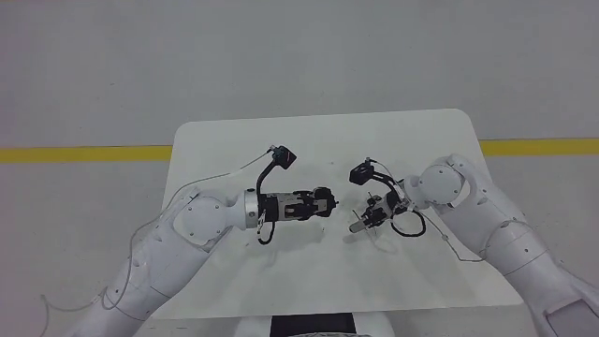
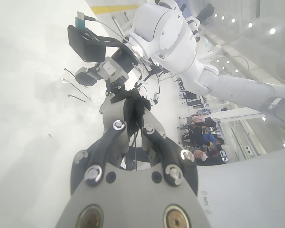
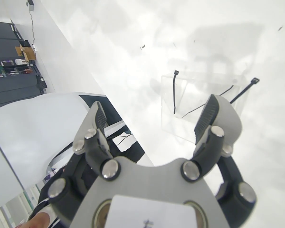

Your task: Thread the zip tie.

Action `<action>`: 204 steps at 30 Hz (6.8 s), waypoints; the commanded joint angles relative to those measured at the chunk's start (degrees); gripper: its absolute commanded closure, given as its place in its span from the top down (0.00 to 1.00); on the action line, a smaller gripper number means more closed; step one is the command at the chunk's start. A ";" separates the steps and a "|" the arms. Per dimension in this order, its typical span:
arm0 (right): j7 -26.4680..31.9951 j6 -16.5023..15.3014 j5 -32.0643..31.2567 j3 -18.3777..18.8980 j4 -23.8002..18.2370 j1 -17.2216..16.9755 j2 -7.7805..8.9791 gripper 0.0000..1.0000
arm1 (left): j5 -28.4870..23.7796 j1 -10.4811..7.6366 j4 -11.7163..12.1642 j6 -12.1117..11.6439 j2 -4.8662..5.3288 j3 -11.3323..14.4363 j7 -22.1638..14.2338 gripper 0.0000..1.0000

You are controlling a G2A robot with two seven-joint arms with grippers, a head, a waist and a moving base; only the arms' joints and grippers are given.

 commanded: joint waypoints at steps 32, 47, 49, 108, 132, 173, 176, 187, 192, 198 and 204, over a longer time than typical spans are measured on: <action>-2.17 3.02 -5.01 -3.02 3.14 1.46 -0.80 0.26 | 0.00 0.00 0.00 0.00 0.00 0.00 0.00 0.00; -2.57 2.23 -4.87 -3.43 3.57 1.94 -1.07 0.27 | 0.00 0.00 0.00 0.00 0.00 0.00 0.00 0.00; -2.64 1.91 -4.75 -2.85 3.11 1.66 -0.84 0.29 | 0.00 0.00 0.00 0.00 0.00 0.00 0.00 0.00; 0.94 4.38 -4.45 -7.09 8.30 5.50 -3.10 0.10 | 0.00 0.00 0.00 0.00 0.00 0.00 0.00 0.00; -1.78 2.24 -2.63 -6.61 11.87 6.59 -3.66 0.00 | 0.00 0.00 0.00 0.00 0.00 0.00 0.00 0.00; -16.44 -0.54 11.31 17.45 -16.19 -12.56 5.15 0.00 | 0.00 0.00 0.00 0.00 0.00 0.00 0.00 0.00; -21.07 -0.54 9.93 19.06 -19.67 -14.80 5.46 0.00 | 0.00 0.00 0.00 0.00 0.00 0.00 0.00 0.00; -30.80 -0.54 6.40 20.43 -23.59 -19.45 5.89 0.00 | 0.00 0.00 0.00 0.00 0.00 0.00 0.00 0.00; -30.80 -0.54 6.40 20.43 -23.59 -19.45 5.89 0.00 | 0.00 0.00 0.00 0.00 0.00 0.00 0.00 0.00; -31.33 -0.38 6.31 20.54 -23.55 -19.46 5.87 0.00 | 0.00 0.00 0.00 0.00 0.00 0.00 0.00 0.00; -45.53 0.20 0.73 23.10 -26.77 -25.80 5.67 0.00 | 0.00 0.00 0.00 0.00 0.00 0.00 0.00 0.00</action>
